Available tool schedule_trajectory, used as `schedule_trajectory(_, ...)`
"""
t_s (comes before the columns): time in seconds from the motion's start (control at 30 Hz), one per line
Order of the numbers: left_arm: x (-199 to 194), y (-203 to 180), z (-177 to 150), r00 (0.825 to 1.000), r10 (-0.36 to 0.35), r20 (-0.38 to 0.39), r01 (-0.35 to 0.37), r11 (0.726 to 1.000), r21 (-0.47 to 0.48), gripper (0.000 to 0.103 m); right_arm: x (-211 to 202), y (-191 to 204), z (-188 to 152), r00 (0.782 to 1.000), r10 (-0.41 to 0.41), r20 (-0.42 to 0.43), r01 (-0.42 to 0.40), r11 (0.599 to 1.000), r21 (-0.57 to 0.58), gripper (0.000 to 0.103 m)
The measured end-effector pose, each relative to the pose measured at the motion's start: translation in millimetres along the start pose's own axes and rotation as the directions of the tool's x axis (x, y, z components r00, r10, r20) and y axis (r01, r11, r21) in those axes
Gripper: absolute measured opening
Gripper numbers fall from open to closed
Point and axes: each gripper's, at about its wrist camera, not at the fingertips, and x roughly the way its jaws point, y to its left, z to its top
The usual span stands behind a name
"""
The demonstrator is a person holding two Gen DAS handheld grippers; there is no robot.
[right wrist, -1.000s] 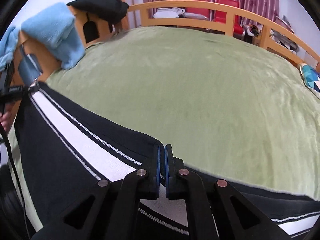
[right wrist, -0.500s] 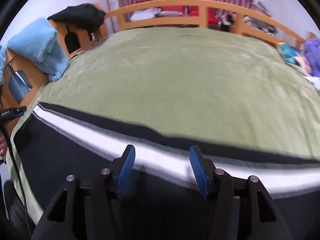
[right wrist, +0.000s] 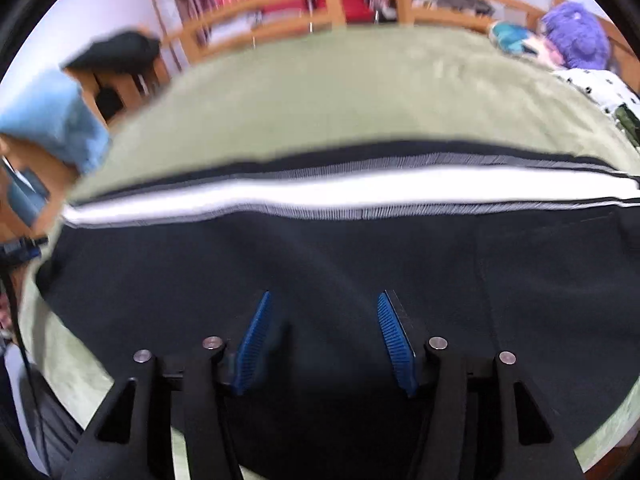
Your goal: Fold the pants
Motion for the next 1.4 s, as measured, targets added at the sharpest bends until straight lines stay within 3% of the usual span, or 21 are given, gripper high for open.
schedule_trajectory(0.13,5.1,30.5,-30.9,0.997,-0.073,-0.038,0.068,0.992,-0.110,0.076,-12.0,-17.4,-13.1,0.999,-0.052,-0.009,0.052,0.998,0.047,0.057)
schedule_trajectory(0.23,21.8,48.1,-48.3,0.985,-0.162,-0.056,0.146,0.963,-0.227,0.075,-22.7,-31.4,-27.7,0.996,-0.092,-0.012,0.092,0.989,0.116,0.056)
schedule_trajectory(0.4,44.5,65.5,-42.8,0.976,-0.215,0.035,0.214,0.915,-0.342,0.074,-49.3,-39.9,-38.1,0.993,-0.113,-0.021,0.115,0.976,0.184,0.056)
schedule_trajectory(0.43,49.6,67.4,-37.5,0.977,-0.207,0.046,0.210,0.916,-0.341,0.063,-55.2,-39.0,-40.8,0.992,-0.124,-0.024,0.127,0.974,0.186,0.056)
schedule_trajectory(0.47,54.9,68.6,-32.1,0.981,-0.189,0.037,0.190,0.922,-0.337,0.045,-59.6,-39.0,-43.5,0.990,-0.142,-0.025,0.144,0.971,0.192,0.056)
schedule_trajectory(0.5,60.4,71.4,-26.2,0.981,-0.191,0.012,0.184,0.923,-0.337,0.039,-62.6,-40.5,-46.8,0.988,-0.151,-0.028,0.154,0.968,0.198,0.056)
schedule_trajectory(0.53,62.5,75.7,-23.0,0.973,-0.230,0.015,0.220,0.910,-0.350,0.028,-64.7,-41.7,-49.6,0.987,-0.156,-0.034,0.159,0.966,0.204,0.056)
schedule_trajectory(0.6,53.5,84.1,-16.7,0.944,-0.321,0.076,0.325,0.870,-0.370,0.026,-68.1,-44.9,-56.6,0.984,-0.171,-0.047,0.177,0.957,0.230,0.056)
schedule_trajectory(0.63,48.4,84.4,-14.2,0.933,-0.345,0.099,0.358,0.864,-0.354,0.026,-68.7,-46.0,-59.0,0.984,-0.172,-0.051,0.179,0.954,0.241,0.056)
schedule_trajectory(0.67,46.4,83.1,-12.9,0.933,-0.346,0.103,0.360,0.872,-0.332,0.029,-69.3,-45.5,-62.1,0.983,-0.174,-0.056,0.183,0.951,0.250,0.056)
schedule_trajectory(0.77,67.0,81.8,-16.8,0.967,-0.256,0.005,0.241,0.903,-0.355,0.049,-65.0,-48.6,-64.2,0.984,-0.166,-0.062,0.177,0.944,0.277,0.056)
schedule_trajectory(0.83,73.5,84.5,-21.7,0.966,-0.259,0.015,0.245,0.889,-0.388,0.052,-58.5,-48.4,-62.8,0.986,-0.148,-0.071,0.162,0.944,0.288,0.056)
schedule_trajectory(0.9,71.2,77.4,-20.5,0.967,-0.252,0.023,0.243,0.900,-0.361,0.060,-52.9,-46.7,-60.7,0.986,-0.146,-0.080,0.162,0.946,0.282,0.056)
schedule_trajectory(0.97,74.0,65.8,-16.5,0.982,-0.191,0.006,0.183,0.930,-0.320,0.057,-50.3,-40.3,-58.3,0.988,-0.135,-0.074,0.150,0.952,0.266,0.056)
schedule_trajectory(1.0,74.6,59.2,-14.0,0.988,-0.152,0.001,0.145,0.944,-0.295,0.050,-49.4,-39.0,-57.7,0.988,-0.133,-0.074,0.147,0.954,0.260,0.056)
schedule_trajectory(1.03,73.4,53.7,-13.2,0.991,-0.137,0.001,0.132,0.952,-0.276,0.034,-47.3,-36.8,-55.9,0.989,-0.131,-0.074,0.146,0.956,0.253,0.056)
schedule_trajectory(1.07,70.6,49.7,-10.6,0.990,-0.140,0.005,0.136,0.953,-0.272,0.026,-45.3,-34.8,-54.5,0.989,-0.132,-0.074,0.146,0.958,0.248,0.056)
schedule_trajectory(1.17,39.7,40.3,-5.3,0.990,-0.130,0.056,0.140,0.959,-0.246,0.023,-45.3,-32.3,-51.9,0.991,-0.121,-0.061,0.133,0.958,0.254,0.056)
schedule_trajectory(1.4,-45.4,-40.7,17.4,0.978,-0.087,0.191,0.097,0.995,-0.040,0.020,-56.6,-31.1,-52.3,0.999,-0.052,-0.013,0.053,0.964,0.261,0.056)
